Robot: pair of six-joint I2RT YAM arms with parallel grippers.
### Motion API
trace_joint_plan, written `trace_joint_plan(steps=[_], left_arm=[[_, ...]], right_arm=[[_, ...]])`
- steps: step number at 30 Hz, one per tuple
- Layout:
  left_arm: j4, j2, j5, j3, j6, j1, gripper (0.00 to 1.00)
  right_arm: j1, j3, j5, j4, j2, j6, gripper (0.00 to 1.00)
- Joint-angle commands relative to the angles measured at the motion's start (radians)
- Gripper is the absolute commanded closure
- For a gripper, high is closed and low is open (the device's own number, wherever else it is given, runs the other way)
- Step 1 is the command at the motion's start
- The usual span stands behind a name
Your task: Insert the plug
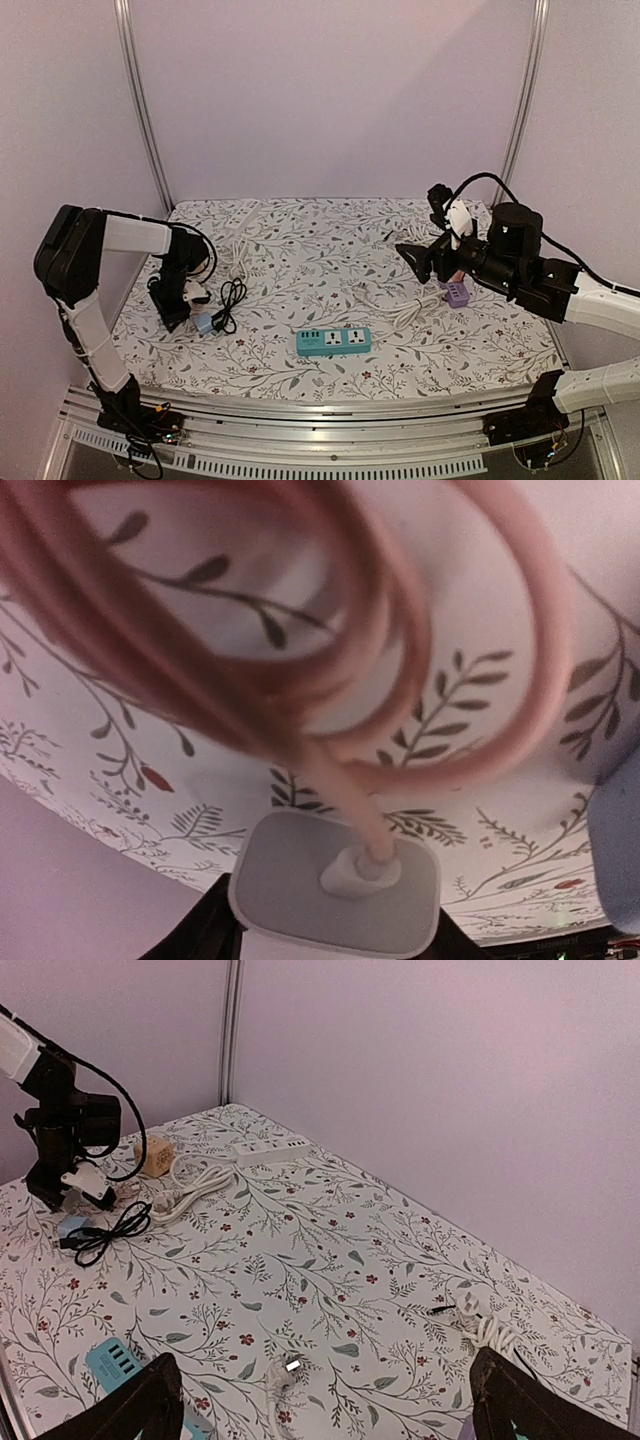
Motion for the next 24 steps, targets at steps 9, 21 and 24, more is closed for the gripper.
trace_joint_plan(steps=[9,21,24], left_arm=[[-0.043,0.004,0.014,0.117,-0.127,-0.014,1.0],[0.319,-0.442,0.069,0.24,-0.231,-0.368,1.0],[0.614,-0.537,0.133,0.127,-0.188,-0.506,1.0]], right_arm=[[-0.008,-0.003,-0.008,0.007,-0.01,0.008,0.01],[-0.081,0.217,-0.1,-0.151,0.092,0.37,0.09],[-0.079,0.341,-0.218,-0.238,0.2,0.493,0.24]])
